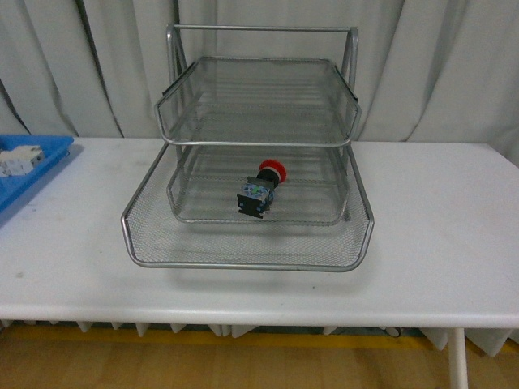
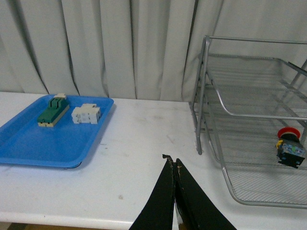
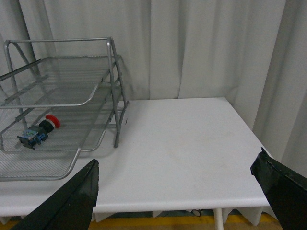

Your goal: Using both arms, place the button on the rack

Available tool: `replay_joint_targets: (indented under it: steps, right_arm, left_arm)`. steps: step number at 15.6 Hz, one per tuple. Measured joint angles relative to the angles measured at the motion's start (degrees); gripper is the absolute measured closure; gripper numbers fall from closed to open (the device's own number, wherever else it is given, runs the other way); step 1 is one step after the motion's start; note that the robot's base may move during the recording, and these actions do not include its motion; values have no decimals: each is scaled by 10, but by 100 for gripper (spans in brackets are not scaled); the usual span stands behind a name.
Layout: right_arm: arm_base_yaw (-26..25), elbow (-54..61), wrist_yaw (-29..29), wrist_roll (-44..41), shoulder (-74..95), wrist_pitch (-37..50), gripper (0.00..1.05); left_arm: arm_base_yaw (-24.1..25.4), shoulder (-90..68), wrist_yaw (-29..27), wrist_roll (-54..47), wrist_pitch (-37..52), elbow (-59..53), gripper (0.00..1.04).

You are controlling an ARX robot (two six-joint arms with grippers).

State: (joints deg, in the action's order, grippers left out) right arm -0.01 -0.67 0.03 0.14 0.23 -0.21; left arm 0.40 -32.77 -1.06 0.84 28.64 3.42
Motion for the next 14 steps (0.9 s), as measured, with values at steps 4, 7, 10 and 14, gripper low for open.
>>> replay_joint_targets:
  steps: [4,7,10,14]
  right_arm:
    - [0,0,0,0,0,0,6]
    - [0,0,0,0,0,0,6]
    - [0,0,0,0,0,0,6]
    - [0,0,0,0,0,0,6]
  left_arm:
    - [-5,64,11,-1,-33,-29,103]
    - [-5,123,11,0,-78,-29,103]
    - [-5,166,11,0,-125,-29,103]
    - [-5,215,11,0,-172,-29,103]
